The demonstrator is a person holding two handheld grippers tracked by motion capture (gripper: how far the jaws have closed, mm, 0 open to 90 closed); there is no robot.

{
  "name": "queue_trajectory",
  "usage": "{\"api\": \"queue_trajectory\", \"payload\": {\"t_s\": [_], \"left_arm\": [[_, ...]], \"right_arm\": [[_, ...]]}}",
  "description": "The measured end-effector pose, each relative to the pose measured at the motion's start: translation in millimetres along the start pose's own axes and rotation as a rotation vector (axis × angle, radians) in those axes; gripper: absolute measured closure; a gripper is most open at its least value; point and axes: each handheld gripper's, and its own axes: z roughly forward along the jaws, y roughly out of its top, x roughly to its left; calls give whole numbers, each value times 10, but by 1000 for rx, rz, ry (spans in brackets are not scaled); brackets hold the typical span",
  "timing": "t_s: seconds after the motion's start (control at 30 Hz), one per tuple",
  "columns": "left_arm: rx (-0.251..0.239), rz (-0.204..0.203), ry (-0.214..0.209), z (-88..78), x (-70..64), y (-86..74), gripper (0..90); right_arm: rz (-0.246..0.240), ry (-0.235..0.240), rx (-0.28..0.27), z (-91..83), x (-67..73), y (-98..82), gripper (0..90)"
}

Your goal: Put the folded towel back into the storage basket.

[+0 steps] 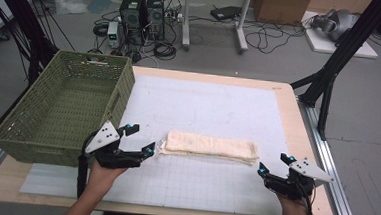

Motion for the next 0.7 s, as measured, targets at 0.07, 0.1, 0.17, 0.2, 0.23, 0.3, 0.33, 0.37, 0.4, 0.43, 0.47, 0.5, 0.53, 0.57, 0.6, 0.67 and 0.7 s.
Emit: {"api": "queue_trajectory", "payload": {"t_s": [0.07,0.1,0.17,0.2,0.23,0.3,0.33,0.37,0.4,0.43,0.47,0.5,0.53,0.57,0.6,0.67,0.7], "left_arm": [[0,0,-1,5,-9,39,181],[-2,-1,-1,9,-13,53,180],[0,0,-2,25,-20,93,180],[2,1,-3,40,-22,113,179],[7,2,-4,57,-24,135,178],[18,3,-9,101,-29,187,177],[24,5,-12,127,-35,216,177],[33,8,-18,174,-42,267,177],[37,9,-23,201,-42,297,177],[40,4,-26,229,-44,325,177],[40,4,-26,229,-44,325,177],[47,1,-33,282,-43,377,178],[47,1,-33,282,-43,377,178],[54,-1,-35,316,-44,404,178],[59,-4,-35,341,-44,421,178],[62,-16,-39,390,-46,441,178],[68,-20,-39,417,-47,448,178]], "right_arm": [[0,0,0,-1,-1,0,165],[1,-2,-3,-2,-2,1,165],[4,0,-2,-3,0,1,165],[1,0,-2,-3,0,1,165],[5,1,0,-5,5,3,166],[4,2,0,-5,7,4,167],[7,2,2,-6,10,4,167],[8,2,4,-6,12,4,167],[4,1,1,-4,8,4,167],[3,1,1,-5,7,3,167],[4,1,2,-5,6,2,167],[6,-1,3,-8,4,0,167],[3,-2,1,-7,-1,-1,167],[3,-2,1,-7,-1,-1,167],[8,-1,3,-12,-6,-4,167],[9,0,3,-15,-11,-8,167],[8,3,3,-18,-13,-9,167]]}}
